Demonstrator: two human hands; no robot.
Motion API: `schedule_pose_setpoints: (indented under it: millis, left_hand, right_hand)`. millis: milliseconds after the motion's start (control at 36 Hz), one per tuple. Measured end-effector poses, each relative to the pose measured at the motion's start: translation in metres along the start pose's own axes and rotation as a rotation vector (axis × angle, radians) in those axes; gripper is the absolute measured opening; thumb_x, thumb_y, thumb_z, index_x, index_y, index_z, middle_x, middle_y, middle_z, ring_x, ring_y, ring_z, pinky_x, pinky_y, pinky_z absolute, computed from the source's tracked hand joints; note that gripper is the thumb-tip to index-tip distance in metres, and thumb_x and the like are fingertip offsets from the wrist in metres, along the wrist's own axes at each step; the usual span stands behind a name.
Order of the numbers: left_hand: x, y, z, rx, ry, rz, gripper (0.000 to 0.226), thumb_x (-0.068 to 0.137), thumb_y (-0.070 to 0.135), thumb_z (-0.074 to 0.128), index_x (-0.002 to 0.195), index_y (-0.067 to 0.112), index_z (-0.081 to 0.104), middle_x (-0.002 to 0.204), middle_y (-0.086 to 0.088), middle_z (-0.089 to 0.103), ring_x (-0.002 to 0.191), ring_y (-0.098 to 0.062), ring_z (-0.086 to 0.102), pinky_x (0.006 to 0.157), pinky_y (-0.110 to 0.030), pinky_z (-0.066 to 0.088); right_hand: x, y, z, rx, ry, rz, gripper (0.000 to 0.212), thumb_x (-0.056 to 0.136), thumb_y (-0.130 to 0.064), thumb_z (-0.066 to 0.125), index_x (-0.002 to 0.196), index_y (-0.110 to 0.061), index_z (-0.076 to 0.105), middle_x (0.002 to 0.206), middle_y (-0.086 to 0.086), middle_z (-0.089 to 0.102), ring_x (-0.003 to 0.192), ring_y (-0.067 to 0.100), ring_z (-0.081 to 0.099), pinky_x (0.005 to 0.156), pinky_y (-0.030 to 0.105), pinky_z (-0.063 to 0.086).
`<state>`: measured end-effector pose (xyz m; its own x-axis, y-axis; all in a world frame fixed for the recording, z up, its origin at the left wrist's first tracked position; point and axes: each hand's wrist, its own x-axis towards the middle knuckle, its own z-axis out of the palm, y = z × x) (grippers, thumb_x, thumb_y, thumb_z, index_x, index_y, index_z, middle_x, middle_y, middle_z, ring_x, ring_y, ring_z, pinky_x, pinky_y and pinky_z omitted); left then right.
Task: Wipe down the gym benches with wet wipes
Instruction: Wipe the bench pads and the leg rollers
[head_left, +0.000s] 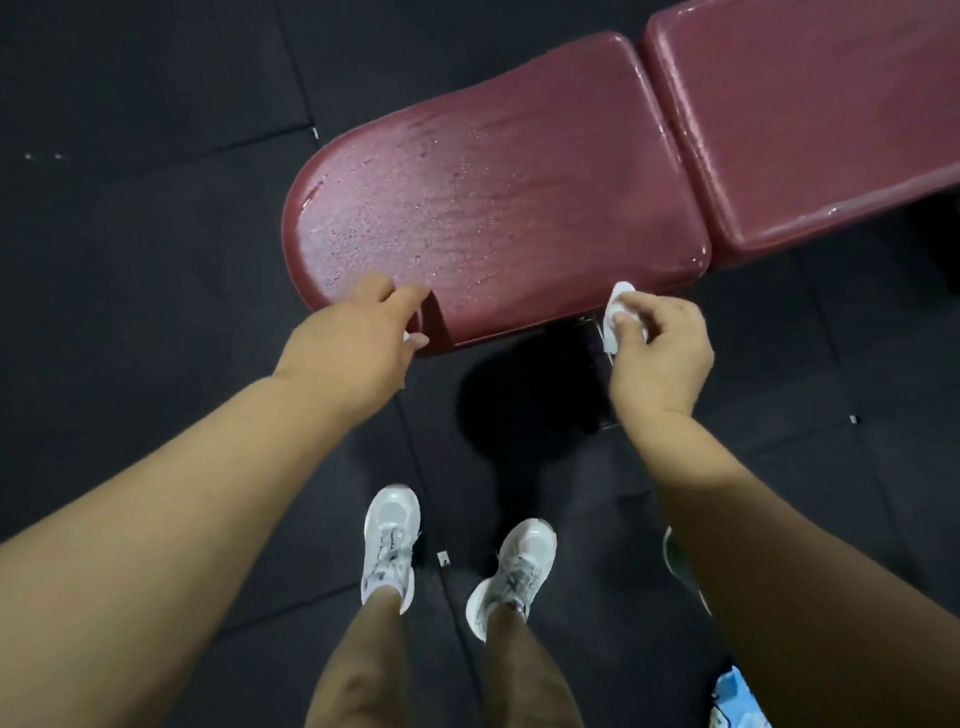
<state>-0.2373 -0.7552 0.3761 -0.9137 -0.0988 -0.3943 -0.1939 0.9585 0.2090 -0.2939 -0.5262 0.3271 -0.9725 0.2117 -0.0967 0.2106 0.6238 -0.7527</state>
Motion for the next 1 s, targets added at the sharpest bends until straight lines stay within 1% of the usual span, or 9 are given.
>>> schedule_pose_setpoints:
  millis: [111,194,306,444,583,694,778,917,1000]
  left_hand:
    - [0.011,-0.005,0.002,0.056,-0.014,0.063,0.042,0.097,0.037,0.043,0.137,0.027,0.038,0.12,0.0,0.049,0.102,-0.03,0.057,0.074,-0.039,0.047]
    - [0.011,-0.01,0.003,0.03,-0.024,0.082,0.043,0.096,0.036,0.044,0.138,0.028,0.039,0.124,0.001,0.05,0.108,-0.028,0.054,0.078,-0.04,0.047]
    - [0.01,-0.014,0.005,0.026,-0.016,0.116,0.045,0.096,0.036,0.044,0.14,0.027,0.037,0.125,0.0,0.05,0.108,-0.028,0.053,0.079,-0.041,0.046]
    - [0.012,-0.015,0.005,0.018,0.004,0.142,0.043,0.096,0.033,0.047,0.137,0.023,0.041,0.124,-0.004,0.053,0.107,-0.031,0.054,0.079,-0.041,0.045]
    - [0.016,-0.015,-0.002,0.013,-0.027,0.14,0.038,0.095,0.034,0.046,0.132,0.024,0.044,0.119,-0.005,0.055,0.104,-0.031,0.054,0.076,-0.038,0.043]
    - [0.018,-0.017,-0.009,0.015,-0.076,0.149,0.036,0.096,0.036,0.046,0.13,0.026,0.045,0.119,-0.003,0.057,0.103,-0.031,0.055,0.078,-0.038,0.044]
    - [0.023,-0.016,-0.014,0.023,-0.117,0.13,0.03,0.096,0.037,0.045,0.122,0.024,0.048,0.111,-0.006,0.059,0.096,-0.032,0.056,0.075,-0.039,0.047]
    - [0.034,-0.009,-0.018,0.005,-0.149,0.129,0.025,0.095,0.038,0.046,0.113,0.021,0.048,0.104,-0.007,0.059,0.087,-0.029,0.051,0.067,-0.034,0.039]
    - [0.042,-0.002,-0.022,-0.002,-0.166,0.123,0.023,0.095,0.039,0.046,0.106,0.019,0.048,0.092,-0.002,0.052,0.08,-0.023,0.043,0.066,-0.032,0.035]
  right_hand:
    - [-0.005,0.006,0.025,0.176,0.143,0.176,0.019,0.087,-0.006,0.062,0.09,-0.024,0.066,0.096,-0.013,0.055,0.089,0.006,0.058,0.077,0.007,0.044]
    - [-0.014,0.002,0.048,0.313,0.235,0.285,0.02,0.087,-0.006,0.06,0.088,-0.026,0.06,0.106,-0.001,0.061,0.088,0.007,0.06,0.081,0.015,0.048]
    - [-0.04,-0.014,0.083,0.353,0.233,0.335,0.02,0.086,-0.003,0.058,0.09,-0.023,0.058,0.106,0.004,0.059,0.093,0.017,0.06,0.091,0.031,0.048]
    - [-0.088,-0.04,0.115,0.38,0.124,0.31,0.02,0.083,0.002,0.058,0.089,-0.016,0.059,0.099,0.004,0.055,0.092,0.024,0.059,0.089,0.035,0.047]
    - [-0.118,-0.053,0.127,0.411,-0.066,0.27,0.026,0.08,0.008,0.055,0.085,-0.018,0.058,0.098,0.008,0.06,0.088,0.021,0.06,0.085,0.029,0.049]
    - [-0.089,-0.041,0.113,0.427,0.05,0.385,0.033,0.081,0.004,0.061,0.073,-0.028,0.054,0.087,0.008,0.066,0.074,0.011,0.06,0.074,0.017,0.047]
    - [-0.049,-0.027,0.092,0.517,0.206,0.484,0.021,0.084,0.009,0.055,0.083,-0.012,0.058,0.069,0.0,0.06,0.055,-0.002,0.056,0.06,0.008,0.044]
    - [0.012,-0.006,0.046,0.443,0.387,0.505,0.022,0.087,0.004,0.055,0.098,-0.014,0.049,0.082,-0.006,0.054,0.074,0.006,0.055,0.065,0.009,0.045]
    - [0.022,-0.01,0.032,0.429,0.389,0.501,0.023,0.09,0.0,0.054,0.103,-0.016,0.045,0.082,-0.009,0.054,0.067,-0.002,0.056,0.063,0.011,0.044]
